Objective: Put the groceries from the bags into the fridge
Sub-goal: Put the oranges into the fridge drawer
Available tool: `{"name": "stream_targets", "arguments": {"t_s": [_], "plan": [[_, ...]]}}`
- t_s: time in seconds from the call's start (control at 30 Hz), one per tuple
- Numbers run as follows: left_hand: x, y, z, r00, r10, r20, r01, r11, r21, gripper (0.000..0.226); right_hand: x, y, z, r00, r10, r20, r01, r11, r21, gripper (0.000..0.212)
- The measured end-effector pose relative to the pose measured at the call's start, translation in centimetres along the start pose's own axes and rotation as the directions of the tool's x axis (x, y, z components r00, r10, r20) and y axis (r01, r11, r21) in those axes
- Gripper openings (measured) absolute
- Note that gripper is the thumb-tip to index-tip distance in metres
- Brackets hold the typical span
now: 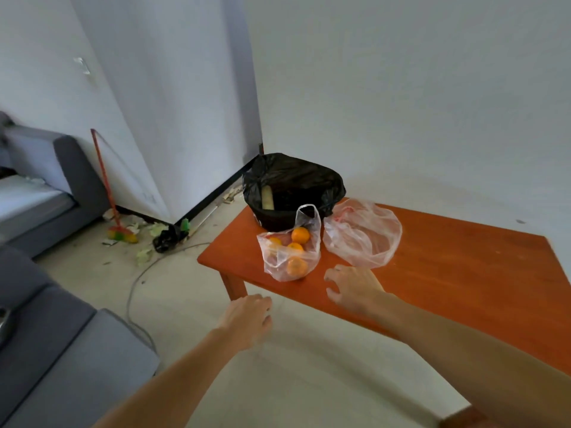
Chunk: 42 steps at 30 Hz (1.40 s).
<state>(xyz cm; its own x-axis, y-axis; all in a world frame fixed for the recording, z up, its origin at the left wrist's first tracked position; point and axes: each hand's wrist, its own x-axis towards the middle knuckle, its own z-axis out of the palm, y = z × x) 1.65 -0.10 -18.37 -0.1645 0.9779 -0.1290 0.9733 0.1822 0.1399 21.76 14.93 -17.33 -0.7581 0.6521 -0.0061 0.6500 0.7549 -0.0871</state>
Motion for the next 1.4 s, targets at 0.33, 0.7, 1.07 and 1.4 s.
{"name": "stream_targets", "arguments": {"t_s": [0.33,0.7,1.07,1.4], "plan": [[14.3,-7.2,-0.5,1.0,0.024,-0.003,-0.024,0.999,-0.049,0.017,13.2,1.6,1.6,0.997,0.064,0.042,-0.068,0.993,0.1,0.027],[29.9,-10.5,2.0,0.989,0.127,0.074,-0.121,0.989,-0.081,0.028,28.6,6.5,8.7,0.962,0.12,0.245,-0.183,0.951,0.251,0.036],[37.7,-14.8,8.0,0.911,0.258,0.322,-0.288,0.956,0.049,0.039,31.9,4.9,17.0,0.91,0.137,0.392,-0.247,0.938,0.245,0.081],[40.4,-17.0,10.4,0.804,0.39,0.449,-0.443,0.896,0.014,0.07,32.5,3.4,18.0,0.829,0.368,0.42,-0.46,0.877,0.138,0.078]]}}
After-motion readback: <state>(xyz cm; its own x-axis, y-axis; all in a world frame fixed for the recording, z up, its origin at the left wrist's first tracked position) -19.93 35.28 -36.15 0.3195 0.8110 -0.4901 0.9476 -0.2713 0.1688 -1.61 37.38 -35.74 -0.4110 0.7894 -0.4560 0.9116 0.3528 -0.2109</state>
